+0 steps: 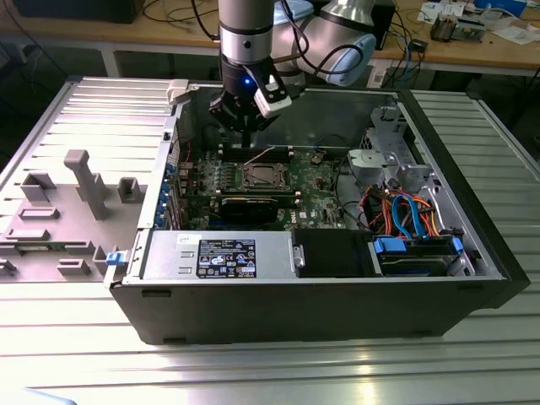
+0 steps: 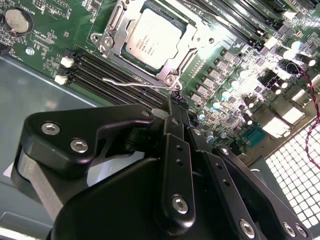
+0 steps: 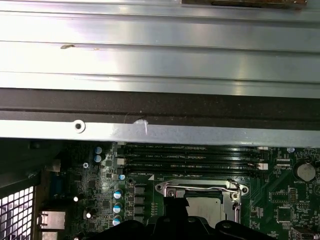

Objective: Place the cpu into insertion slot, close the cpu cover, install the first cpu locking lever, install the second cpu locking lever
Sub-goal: 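Install the first cpu locking lever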

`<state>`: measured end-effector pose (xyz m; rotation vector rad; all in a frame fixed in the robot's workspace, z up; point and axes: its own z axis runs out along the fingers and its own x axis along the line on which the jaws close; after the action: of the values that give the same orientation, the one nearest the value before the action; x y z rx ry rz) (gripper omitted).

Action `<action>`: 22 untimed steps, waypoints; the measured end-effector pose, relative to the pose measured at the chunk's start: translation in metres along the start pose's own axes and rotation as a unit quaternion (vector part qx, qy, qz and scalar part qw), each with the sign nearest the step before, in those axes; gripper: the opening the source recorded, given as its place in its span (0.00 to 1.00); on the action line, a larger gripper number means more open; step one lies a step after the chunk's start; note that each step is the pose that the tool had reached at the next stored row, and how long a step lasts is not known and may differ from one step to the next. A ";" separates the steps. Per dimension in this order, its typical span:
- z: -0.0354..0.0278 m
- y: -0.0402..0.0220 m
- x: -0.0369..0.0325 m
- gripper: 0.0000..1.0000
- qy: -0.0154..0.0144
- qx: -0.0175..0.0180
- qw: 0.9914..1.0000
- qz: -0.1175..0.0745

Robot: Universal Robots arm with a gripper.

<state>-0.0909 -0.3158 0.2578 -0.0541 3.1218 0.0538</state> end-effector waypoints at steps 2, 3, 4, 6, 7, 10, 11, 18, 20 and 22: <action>0.0000 0.0000 0.0000 0.11 0.000 0.000 1.000 0.000; 0.0000 0.0000 0.0000 0.11 0.000 0.000 1.000 0.000; 0.0000 0.0000 0.0000 0.11 0.000 0.000 1.000 0.000; 0.0000 0.0000 0.0000 0.11 0.000 0.000 1.000 0.000; 0.0000 0.0000 0.0000 0.11 0.000 0.000 1.000 0.000; 0.0001 0.0000 -0.0001 0.11 0.000 -0.004 1.000 0.000; 0.0001 0.0000 0.0000 0.11 0.000 -0.010 1.000 0.000; 0.0080 -0.0012 -0.0101 0.11 -0.001 -0.021 1.000 0.002; 0.0101 -0.0013 -0.0125 0.11 -0.001 -0.021 1.000 0.003; 0.0121 -0.0011 -0.0142 0.11 -0.001 -0.021 1.000 0.003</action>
<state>-0.0765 -0.3160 0.2459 -0.0464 3.1186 0.1194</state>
